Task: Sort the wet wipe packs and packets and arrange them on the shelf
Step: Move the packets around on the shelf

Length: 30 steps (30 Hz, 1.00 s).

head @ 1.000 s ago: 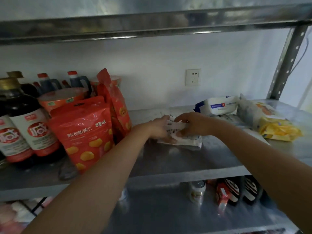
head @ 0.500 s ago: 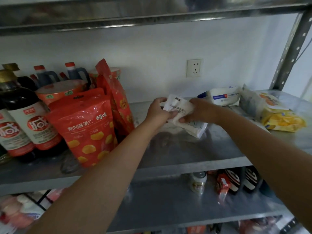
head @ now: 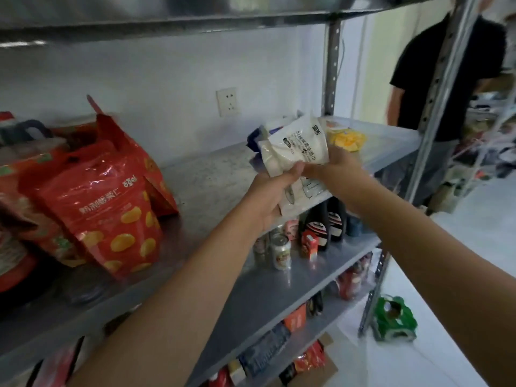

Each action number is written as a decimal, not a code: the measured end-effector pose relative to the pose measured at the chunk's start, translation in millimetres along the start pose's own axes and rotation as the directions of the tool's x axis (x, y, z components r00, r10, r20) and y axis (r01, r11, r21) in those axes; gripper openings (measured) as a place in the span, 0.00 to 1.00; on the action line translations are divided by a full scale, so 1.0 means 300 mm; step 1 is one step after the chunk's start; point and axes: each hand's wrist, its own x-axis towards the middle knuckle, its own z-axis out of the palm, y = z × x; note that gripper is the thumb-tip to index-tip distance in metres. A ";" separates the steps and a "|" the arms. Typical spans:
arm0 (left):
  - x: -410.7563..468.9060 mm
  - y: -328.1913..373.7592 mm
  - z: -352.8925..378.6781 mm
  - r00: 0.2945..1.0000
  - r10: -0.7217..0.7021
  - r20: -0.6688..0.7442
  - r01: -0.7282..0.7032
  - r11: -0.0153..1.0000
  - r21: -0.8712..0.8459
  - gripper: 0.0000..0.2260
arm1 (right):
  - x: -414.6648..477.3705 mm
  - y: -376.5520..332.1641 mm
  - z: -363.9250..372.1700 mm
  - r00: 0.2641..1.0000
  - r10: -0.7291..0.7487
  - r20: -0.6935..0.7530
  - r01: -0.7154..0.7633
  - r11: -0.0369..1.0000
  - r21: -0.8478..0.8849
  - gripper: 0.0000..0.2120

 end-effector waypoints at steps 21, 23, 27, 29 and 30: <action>-0.773 -0.587 0.985 0.661 -0.200 0.724 -0.149 0.910 0.387 0.20 | -1.520 0.120 -0.537 0.405 0.351 -0.844 -0.349 0.913 0.212 0.06; -0.923 -0.686 1.087 0.584 -0.211 0.784 -0.218 0.889 0.402 0.22 | -1.719 0.129 -0.550 0.284 0.378 -0.881 -0.355 0.895 0.270 0.06; -1.285 -0.925 1.253 0.395 -0.324 0.860 -0.249 0.863 0.440 0.22 | -2.158 0.196 -0.547 0.046 0.481 -0.876 -0.342 0.831 0.438 0.11; -1.465 -1.027 1.325 0.280 -0.404 0.871 -0.266 0.839 0.475 0.21 | -2.381 0.230 -0.542 -0.047 0.485 -0.873 -0.326 0.819 0.473 0.13; -1.549 -1.076 1.358 0.218 -0.447 0.867 -0.270 0.826 0.494 0.20 | -2.487 0.241 -0.536 -0.103 0.491 -0.865 -0.315 0.809 0.497 0.13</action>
